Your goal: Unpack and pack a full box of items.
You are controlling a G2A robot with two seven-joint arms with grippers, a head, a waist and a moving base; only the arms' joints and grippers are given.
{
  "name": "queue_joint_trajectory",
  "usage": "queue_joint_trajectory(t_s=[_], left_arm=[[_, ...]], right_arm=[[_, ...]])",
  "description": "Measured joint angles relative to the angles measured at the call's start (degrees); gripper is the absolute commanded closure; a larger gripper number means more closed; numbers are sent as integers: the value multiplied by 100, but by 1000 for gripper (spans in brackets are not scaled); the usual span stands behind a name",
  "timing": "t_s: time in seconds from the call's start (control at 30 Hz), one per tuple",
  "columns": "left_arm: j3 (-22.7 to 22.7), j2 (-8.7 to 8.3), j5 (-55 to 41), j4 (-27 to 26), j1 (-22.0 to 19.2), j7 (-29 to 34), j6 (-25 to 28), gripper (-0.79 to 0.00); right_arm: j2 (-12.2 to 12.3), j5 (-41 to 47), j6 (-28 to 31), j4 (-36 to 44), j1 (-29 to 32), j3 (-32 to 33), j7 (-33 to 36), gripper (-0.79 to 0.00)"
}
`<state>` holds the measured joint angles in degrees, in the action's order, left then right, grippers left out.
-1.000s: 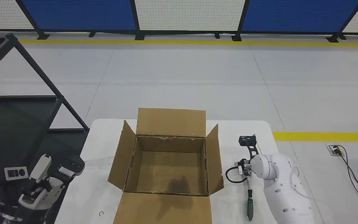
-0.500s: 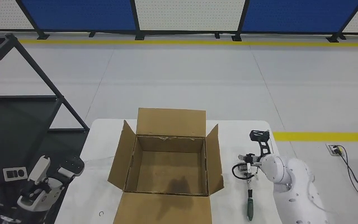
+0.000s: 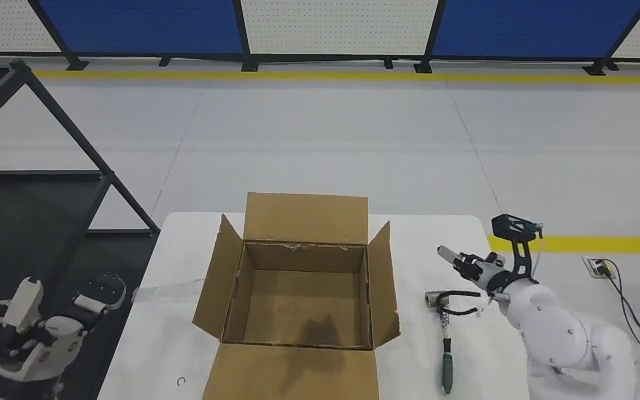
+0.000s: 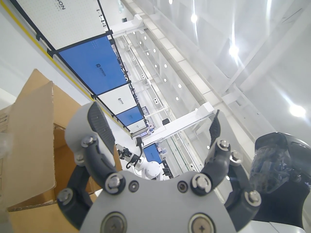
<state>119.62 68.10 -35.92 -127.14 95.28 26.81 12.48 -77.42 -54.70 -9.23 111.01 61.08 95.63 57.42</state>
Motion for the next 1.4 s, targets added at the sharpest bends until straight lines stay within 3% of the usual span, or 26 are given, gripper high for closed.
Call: queue_joint_trajectory(t_s=[0.27, 0.5, 0.9, 1.27, 1.37, 1.4], left_arm=[[695, -5, -978, 314, -72, 236, -67, -785], [1362, -18, -1693, 682, 23, 693, -346, -785], [1334, -19, -1626, 645, 31, 706, -361, -785], [1283, 1, -1565, 637, 103, 812, -332, -785], [1283, 7, -1580, 628, 111, 828, -334, -785], [1279, 8, -1580, 623, 114, 831, -332, -785]], right_arm=[[45, 1427, 821, 951, 592, 176, -59, -785], [68, 1584, 953, 1048, 701, 177, 40, -785], [76, 1771, 1017, 1046, 800, 16, -126, -785], [163, 2131, 1111, 897, 754, -550, 341, -785], [189, 2055, 1119, 914, 743, -686, 399, -591], [196, 2041, 1113, 913, 734, -720, 402, -566]])
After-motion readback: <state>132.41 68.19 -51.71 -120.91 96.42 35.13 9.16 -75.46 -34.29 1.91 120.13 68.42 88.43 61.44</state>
